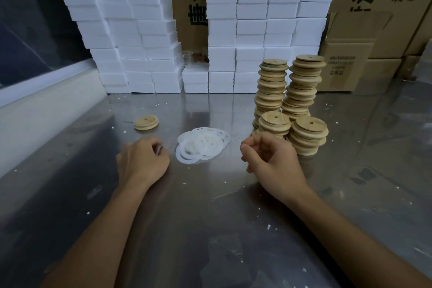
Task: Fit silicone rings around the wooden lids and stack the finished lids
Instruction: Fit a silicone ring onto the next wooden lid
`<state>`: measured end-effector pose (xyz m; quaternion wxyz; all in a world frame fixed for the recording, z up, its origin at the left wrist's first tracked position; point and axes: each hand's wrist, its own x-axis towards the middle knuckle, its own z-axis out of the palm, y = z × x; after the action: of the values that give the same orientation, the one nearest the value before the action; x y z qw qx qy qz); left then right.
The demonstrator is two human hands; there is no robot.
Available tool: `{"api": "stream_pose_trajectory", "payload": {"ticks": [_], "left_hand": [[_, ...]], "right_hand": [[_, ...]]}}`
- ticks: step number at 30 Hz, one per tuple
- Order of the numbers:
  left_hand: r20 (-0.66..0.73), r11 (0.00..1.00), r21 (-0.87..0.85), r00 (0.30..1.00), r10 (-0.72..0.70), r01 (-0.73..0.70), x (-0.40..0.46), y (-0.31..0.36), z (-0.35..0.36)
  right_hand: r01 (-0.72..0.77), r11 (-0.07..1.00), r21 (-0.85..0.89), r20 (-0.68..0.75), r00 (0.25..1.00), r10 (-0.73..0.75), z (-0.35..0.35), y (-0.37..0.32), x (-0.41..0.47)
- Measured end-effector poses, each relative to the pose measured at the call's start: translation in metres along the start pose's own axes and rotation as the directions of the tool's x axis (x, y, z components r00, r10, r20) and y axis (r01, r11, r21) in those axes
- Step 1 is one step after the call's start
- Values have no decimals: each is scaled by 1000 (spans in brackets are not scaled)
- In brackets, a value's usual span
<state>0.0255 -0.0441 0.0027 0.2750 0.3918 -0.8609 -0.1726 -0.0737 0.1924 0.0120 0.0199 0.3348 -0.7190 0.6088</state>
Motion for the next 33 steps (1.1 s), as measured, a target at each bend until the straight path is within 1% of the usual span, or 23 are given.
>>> {"api": "stream_pose_trajectory", "payload": {"ticks": [2,3,4,6,8,10,12,15,16,18,20,23,27,33], "left_hand": [[-54,990,-120,996,69,-75,-2,4,0],[-73,978,-159,990,125,-135,-4,7,0],[-75,962,-179,978,193,-204,-6,11,0],[-27,929,-204,950,310,-308,-13,19,3],[40,910,-189,923,382,-368,-17,24,7],[74,896,-148,898,433,-420,-20,26,10],[69,890,-150,894,443,-430,-21,26,11],[70,894,-135,896,438,-427,-20,25,10],[73,894,-135,896,439,-427,-21,25,10],[66,892,-158,897,437,-423,-21,26,9],[63,894,-202,906,419,-399,-21,25,8],[77,901,-231,916,394,-368,-21,23,6],[92,904,-166,907,412,-394,-19,23,5],[146,900,-125,890,432,-417,-21,24,3]], "right_hand": [[109,991,-79,-60,992,-114,-3,-3,0],[166,979,-121,-106,978,-179,-5,-5,1],[219,961,-169,-157,957,-246,-8,-7,1],[286,911,-297,-256,895,-365,-14,-10,5],[263,867,-423,-333,845,-419,-23,-10,9],[216,817,-535,-359,817,-451,-32,-7,13],[129,796,-591,-362,840,-404,-41,-1,18],[-87,755,-650,-364,908,-208,-49,10,21],[-136,734,-665,-354,923,-149,-51,13,21],[-192,718,-669,-332,942,-57,-54,16,21],[-222,729,-647,-322,947,2,-56,17,22],[-215,761,-612,-330,944,1,-58,19,24],[-169,797,-580,-364,929,-68,-60,20,25],[-74,848,-525,-412,894,-177,-57,15,24]]}}
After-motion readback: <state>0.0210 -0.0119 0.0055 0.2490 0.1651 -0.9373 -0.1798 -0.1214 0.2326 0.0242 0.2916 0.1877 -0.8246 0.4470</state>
